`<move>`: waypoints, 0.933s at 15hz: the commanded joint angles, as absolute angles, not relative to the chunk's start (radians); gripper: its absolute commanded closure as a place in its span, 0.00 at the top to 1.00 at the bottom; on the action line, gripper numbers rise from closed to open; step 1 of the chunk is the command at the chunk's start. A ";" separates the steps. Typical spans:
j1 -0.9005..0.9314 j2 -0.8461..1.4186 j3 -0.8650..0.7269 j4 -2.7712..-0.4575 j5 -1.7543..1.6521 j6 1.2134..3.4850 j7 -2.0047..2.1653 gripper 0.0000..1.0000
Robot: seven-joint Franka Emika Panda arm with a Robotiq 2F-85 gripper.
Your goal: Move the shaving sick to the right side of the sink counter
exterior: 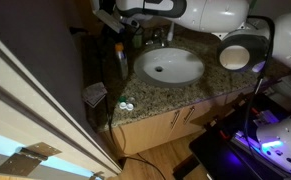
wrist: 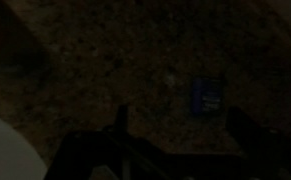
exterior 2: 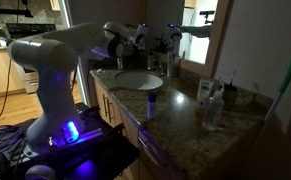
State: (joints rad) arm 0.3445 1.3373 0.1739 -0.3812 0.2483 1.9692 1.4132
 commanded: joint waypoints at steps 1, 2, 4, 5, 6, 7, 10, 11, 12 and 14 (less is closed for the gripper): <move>0.325 1.213 0.150 -0.450 0.201 1.762 1.354 1.00; 0.323 1.201 0.139 -0.454 0.183 1.717 1.341 1.00; 0.327 1.194 0.101 -0.457 0.131 1.655 1.339 1.00; 0.335 1.271 0.129 -0.317 0.164 1.662 1.371 1.00; 0.334 1.270 0.117 -0.318 0.150 1.642 1.368 1.00; 0.334 1.272 0.110 -0.321 0.144 1.639 1.364 1.00; 0.325 1.255 0.091 -0.409 0.102 1.629 1.211 1.00; 0.326 1.303 0.083 -0.335 0.087 1.593 1.157 1.00; 0.322 1.275 0.081 -0.399 0.070 1.618 1.106 1.00; 0.318 1.298 0.082 -0.382 0.060 1.641 1.029 1.00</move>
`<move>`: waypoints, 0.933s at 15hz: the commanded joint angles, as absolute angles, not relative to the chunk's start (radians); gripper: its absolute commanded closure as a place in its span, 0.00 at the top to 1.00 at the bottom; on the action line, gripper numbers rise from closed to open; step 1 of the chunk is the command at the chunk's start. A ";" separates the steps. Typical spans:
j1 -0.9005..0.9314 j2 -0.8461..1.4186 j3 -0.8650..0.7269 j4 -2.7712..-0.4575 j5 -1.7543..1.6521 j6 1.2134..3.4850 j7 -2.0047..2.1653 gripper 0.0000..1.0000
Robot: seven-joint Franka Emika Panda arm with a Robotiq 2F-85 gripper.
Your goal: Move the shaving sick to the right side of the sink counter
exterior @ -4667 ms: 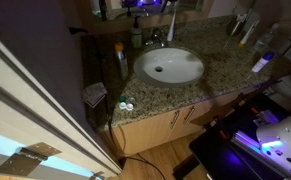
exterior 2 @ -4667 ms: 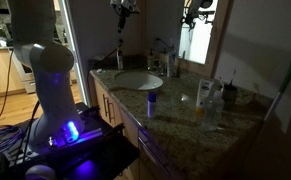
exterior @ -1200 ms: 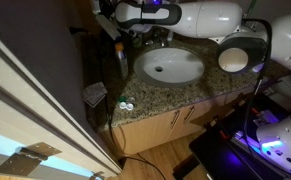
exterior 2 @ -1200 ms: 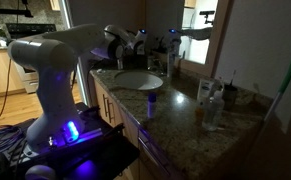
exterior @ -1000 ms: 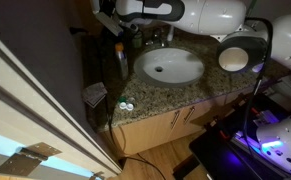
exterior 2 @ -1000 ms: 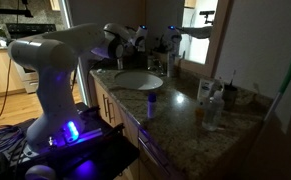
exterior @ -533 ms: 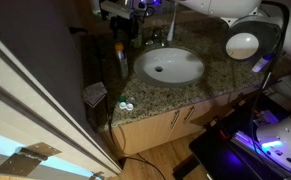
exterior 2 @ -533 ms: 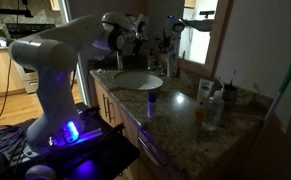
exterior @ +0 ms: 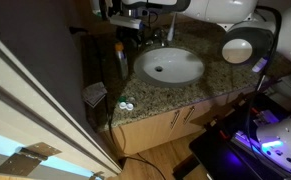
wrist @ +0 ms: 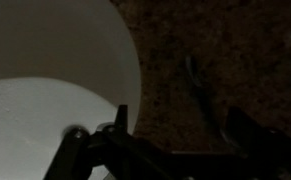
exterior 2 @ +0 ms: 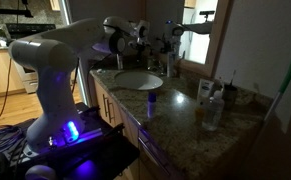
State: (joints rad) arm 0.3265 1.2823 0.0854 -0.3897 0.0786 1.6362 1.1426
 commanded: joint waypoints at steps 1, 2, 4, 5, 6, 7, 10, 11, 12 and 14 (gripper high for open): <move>0.324 1.290 0.084 -0.389 0.073 1.638 1.104 1.00; 0.322 1.295 0.084 -0.389 0.073 1.639 1.095 1.00; 0.323 1.295 0.084 -0.389 0.073 1.639 1.099 1.00; 0.325 1.294 0.084 -0.388 0.073 1.639 1.100 1.00; 0.328 1.303 0.078 -0.390 0.067 1.651 1.101 1.00; 0.331 1.317 0.080 -0.387 0.064 1.670 1.071 1.00; 0.345 1.363 0.076 -0.378 0.059 1.750 1.039 1.00; 0.344 1.377 0.081 -0.378 0.064 1.780 1.039 1.00; 0.346 1.387 0.084 -0.378 0.067 1.808 1.040 1.00; 0.353 1.397 0.084 -0.366 0.066 1.844 1.044 1.00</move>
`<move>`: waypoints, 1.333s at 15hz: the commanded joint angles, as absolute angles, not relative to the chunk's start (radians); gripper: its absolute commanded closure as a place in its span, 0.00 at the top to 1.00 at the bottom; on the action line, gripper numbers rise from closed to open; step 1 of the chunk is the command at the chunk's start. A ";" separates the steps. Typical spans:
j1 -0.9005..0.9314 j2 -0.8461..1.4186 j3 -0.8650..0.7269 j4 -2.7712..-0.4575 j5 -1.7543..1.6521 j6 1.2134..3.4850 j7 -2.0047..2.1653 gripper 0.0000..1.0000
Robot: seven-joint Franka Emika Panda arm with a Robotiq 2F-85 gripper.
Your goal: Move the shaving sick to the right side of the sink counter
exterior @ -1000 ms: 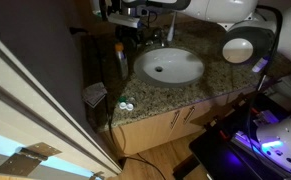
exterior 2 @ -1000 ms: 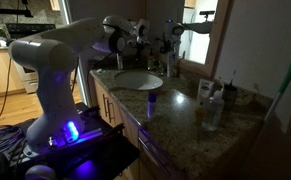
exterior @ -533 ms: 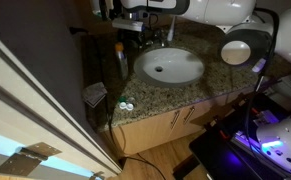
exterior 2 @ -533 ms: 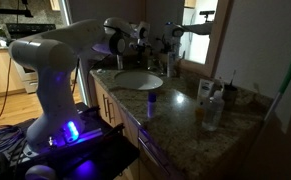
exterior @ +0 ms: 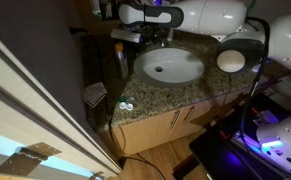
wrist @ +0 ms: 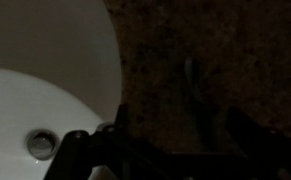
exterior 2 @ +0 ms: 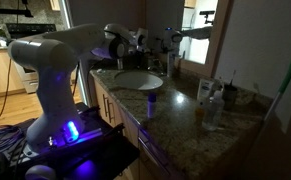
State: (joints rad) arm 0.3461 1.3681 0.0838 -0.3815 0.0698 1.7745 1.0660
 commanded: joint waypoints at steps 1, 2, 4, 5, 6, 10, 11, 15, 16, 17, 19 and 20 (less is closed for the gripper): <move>0.356 1.396 0.081 -0.366 0.063 1.860 1.043 1.00; 0.356 1.394 0.081 -0.370 0.062 1.867 1.036 1.00; 0.355 1.392 0.077 -0.376 0.058 1.871 1.038 0.73; 0.354 1.393 0.076 -0.374 0.056 1.869 1.037 0.67; 0.353 1.392 0.076 -0.374 0.057 1.867 1.039 0.59; 0.351 1.387 0.069 -0.382 0.066 1.874 1.039 0.31; 0.350 1.387 0.070 -0.383 0.067 1.874 1.038 0.25; 0.351 1.386 0.073 -0.379 0.071 1.880 1.044 0.00; 0.353 1.382 0.073 -0.377 0.071 1.882 1.044 0.00; 0.353 1.377 0.077 -0.376 0.074 1.883 1.041 0.04; 0.361 1.361 0.074 -0.375 0.072 1.878 1.058 0.04; 0.368 1.340 0.066 -0.380 0.065 1.847 1.081 0.04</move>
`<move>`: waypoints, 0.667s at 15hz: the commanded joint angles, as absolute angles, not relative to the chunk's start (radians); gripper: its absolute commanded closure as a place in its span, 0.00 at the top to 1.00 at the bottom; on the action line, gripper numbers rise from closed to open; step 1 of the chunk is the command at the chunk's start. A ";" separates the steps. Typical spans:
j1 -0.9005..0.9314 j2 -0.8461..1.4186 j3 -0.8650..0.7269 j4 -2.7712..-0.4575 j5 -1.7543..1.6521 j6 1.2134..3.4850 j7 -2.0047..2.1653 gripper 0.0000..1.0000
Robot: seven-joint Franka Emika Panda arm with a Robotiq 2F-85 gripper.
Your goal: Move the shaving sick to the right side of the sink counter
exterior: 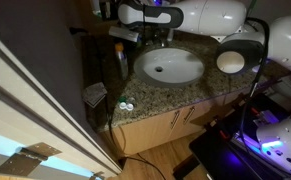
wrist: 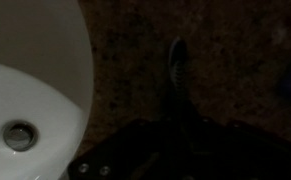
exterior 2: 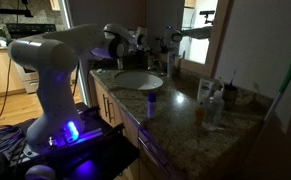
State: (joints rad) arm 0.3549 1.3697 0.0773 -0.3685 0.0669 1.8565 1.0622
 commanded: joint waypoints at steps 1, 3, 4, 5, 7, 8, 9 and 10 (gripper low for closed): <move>0.371 1.322 0.070 -0.380 0.070 1.825 1.094 0.04; 0.380 1.276 0.068 -0.374 0.068 1.778 1.125 0.04; 0.385 1.245 0.065 -0.373 0.064 1.749 1.146 0.04; 0.389 1.212 0.060 -0.373 0.060 1.714 1.168 0.04; 0.394 1.150 0.043 -0.370 0.045 1.650 1.219 0.04; 0.393 1.118 0.038 -0.372 0.040 1.612 1.220 0.04; 0.387 1.083 0.040 -0.375 0.045 1.564 1.235 0.04; 0.381 1.059 0.033 -0.373 0.041 1.538 1.261 0.04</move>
